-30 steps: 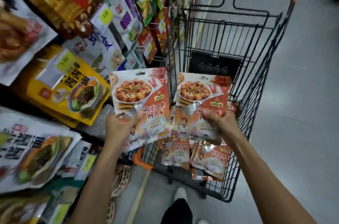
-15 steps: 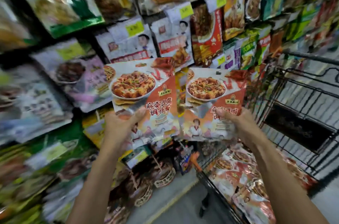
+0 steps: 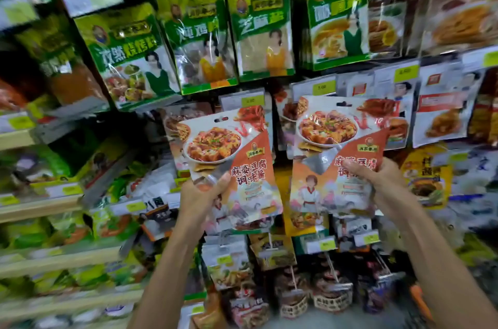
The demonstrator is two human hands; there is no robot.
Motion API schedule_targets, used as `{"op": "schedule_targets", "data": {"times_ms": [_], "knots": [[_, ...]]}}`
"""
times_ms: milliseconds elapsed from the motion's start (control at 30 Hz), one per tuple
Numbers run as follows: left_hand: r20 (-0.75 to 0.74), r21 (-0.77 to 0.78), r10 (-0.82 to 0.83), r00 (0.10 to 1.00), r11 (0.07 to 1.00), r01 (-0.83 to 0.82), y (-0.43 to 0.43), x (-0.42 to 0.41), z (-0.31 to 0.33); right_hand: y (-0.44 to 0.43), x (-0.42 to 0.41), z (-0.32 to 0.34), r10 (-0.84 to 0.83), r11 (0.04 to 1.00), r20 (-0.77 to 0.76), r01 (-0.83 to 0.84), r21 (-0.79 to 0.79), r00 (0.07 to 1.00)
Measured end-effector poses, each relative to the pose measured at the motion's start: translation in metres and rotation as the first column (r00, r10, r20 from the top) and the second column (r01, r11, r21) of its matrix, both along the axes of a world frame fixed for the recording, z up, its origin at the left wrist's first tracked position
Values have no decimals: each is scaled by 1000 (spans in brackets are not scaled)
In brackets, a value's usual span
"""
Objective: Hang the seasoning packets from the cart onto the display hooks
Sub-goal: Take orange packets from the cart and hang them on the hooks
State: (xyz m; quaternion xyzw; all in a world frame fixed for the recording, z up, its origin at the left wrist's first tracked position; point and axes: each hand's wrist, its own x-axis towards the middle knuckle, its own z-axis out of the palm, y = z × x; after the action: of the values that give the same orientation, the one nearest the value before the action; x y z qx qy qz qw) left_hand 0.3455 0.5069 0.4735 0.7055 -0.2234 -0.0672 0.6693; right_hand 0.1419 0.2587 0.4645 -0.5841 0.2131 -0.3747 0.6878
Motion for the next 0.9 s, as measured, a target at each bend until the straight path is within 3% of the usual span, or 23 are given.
{"op": "schedule_targets", "data": {"times_ms": [267,500,900], "knots": [[-13,36,32,999,999,-31,53,87,-21,65,79,2,103,993,-33,-105,-57,994],[-86,20,-36,996,999,38,43,154,-16,94,138,3,107,992,-5,-107,-58,994],[-137,-40,-97,986,995,92,27,193,-14,93,186,1,153,985,-18,-154,-84,988]]}}
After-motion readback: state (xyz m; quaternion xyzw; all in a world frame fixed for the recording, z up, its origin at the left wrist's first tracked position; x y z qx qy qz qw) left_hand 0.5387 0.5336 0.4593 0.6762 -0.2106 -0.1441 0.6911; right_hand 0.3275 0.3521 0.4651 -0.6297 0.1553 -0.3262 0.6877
